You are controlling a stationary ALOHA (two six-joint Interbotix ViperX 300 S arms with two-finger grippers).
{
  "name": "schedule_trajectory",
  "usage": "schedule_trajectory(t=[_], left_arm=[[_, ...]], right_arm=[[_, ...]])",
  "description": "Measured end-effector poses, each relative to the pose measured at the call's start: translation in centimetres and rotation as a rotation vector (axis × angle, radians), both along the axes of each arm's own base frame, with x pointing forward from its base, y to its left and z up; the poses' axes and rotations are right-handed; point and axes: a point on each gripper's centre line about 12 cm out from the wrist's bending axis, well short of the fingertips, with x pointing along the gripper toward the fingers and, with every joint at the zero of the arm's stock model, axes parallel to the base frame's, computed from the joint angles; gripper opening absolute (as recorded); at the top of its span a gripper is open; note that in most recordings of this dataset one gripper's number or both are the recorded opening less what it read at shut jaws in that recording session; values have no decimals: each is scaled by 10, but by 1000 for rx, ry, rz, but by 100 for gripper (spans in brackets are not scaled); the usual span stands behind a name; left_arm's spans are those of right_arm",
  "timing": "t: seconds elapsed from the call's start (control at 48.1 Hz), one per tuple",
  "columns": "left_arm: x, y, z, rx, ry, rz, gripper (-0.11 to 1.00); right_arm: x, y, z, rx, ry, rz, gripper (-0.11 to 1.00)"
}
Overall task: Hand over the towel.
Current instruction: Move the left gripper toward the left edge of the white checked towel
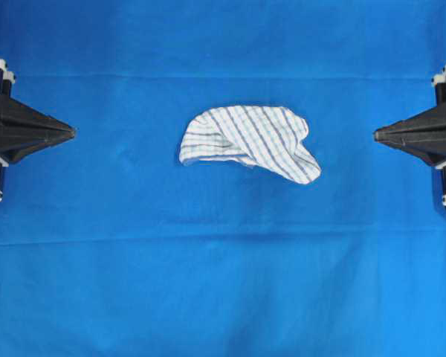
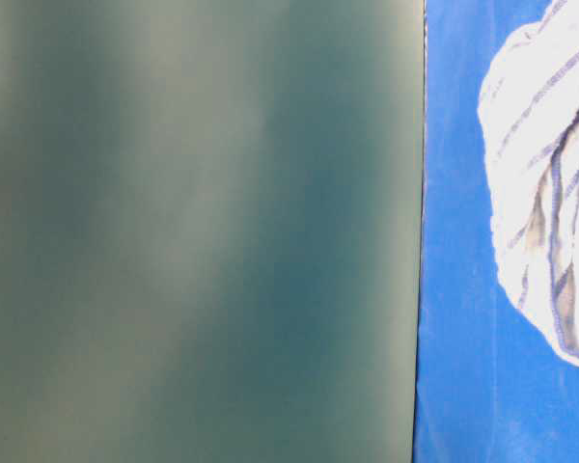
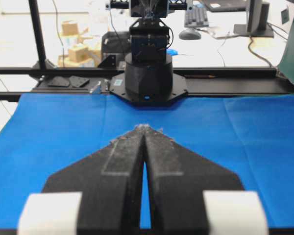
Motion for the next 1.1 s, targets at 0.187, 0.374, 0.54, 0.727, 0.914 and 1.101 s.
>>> schedule_trajectory(t=[0.187,0.374,0.54,0.727,0.914,1.101], left_arm=[[2,1,-2,-26,12,8,0],[15,4,-1,-31,36,21,0],[35,15,2,-21,62,65,1],[73,24,-8,-21,139,92,32],[118,40,-32,-23,282,129,85],[157,57,-69,-25,473,155,92]], right_arm=[[1,0,2,-9,3,-1,0],[0,0,2,-9,6,-2,0],[1,0,2,-8,8,-3,0],[1,0,-1,-9,28,-2,0],[1,0,-4,-8,58,-2,0],[3,0,-10,-6,103,-2,0]])
